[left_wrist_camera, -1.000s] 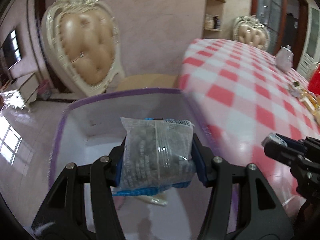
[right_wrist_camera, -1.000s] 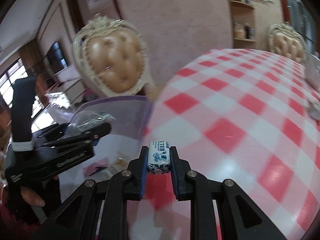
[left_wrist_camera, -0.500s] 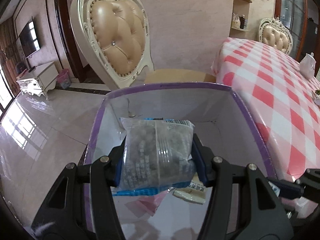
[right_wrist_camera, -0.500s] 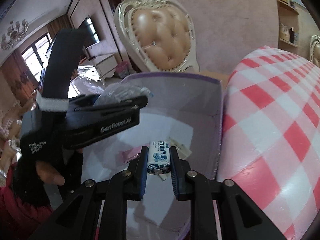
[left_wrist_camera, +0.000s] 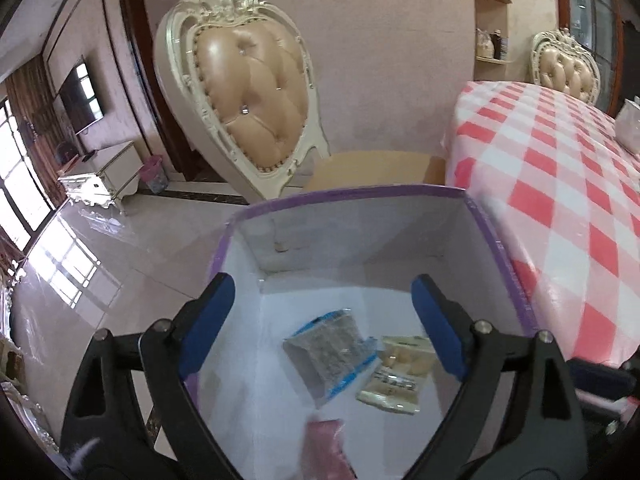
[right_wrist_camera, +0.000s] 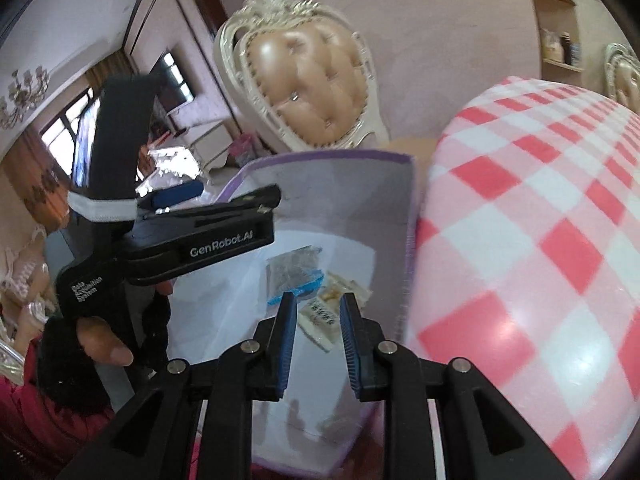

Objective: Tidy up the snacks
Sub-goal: 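Move both tools back over the snack pile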

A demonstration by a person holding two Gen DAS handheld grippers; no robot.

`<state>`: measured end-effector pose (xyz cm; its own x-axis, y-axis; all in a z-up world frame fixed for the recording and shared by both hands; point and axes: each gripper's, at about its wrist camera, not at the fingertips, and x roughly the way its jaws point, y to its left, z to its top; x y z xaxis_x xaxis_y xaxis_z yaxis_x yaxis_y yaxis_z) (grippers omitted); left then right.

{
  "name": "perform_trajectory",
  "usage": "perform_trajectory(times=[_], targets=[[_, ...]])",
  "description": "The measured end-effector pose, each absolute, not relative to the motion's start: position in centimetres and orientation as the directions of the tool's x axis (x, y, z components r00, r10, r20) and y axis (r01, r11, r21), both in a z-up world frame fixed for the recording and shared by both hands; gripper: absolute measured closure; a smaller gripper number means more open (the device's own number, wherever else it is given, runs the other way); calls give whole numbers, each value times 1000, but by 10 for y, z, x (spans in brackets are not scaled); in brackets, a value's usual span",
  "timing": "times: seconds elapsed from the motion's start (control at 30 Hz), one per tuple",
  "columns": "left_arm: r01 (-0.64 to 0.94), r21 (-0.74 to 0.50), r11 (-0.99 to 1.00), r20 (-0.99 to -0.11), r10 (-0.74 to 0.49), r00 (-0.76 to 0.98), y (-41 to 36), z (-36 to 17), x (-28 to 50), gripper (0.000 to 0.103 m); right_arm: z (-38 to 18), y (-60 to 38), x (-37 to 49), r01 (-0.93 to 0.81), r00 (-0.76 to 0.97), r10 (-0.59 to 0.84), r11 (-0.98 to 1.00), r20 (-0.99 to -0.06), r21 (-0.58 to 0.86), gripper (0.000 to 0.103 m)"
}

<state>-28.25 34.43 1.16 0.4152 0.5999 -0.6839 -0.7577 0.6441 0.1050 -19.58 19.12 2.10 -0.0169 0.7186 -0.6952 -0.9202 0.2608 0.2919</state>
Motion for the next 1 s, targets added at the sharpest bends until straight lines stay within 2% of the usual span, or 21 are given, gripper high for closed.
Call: perform_trajectory(times=[0.17,0.23,0.33,0.53,0.67,0.87,1.0], targets=[[-684,119,719,-696,552,459,308,18,-249,12,34,139,-163,-897,97,727,360,-680,257,76],[-636,121,762,-698,521,491,287,22,-232,12,38,108,-144,-876,162,721,419,-674,238,70],[-542,118,832,-705,455,545,248,30,-198,12,44,59,-115,-827,259,700,517,-665,222,66],[-211,-35,977,-741,116,661,135,45,-115,9,47,-65,-58,-627,496,568,757,-657,181,60],[-15,-155,988,-752,-108,650,58,42,-60,9,45,-160,-31,-425,617,435,885,-656,188,58],[-7,-274,962,-766,-214,606,-16,30,18,9,45,-265,-1,-166,709,287,956,-644,243,52],[-80,-449,890,-744,-323,585,-32,20,43,9,48,-294,23,-170,717,266,963,-645,207,37]])
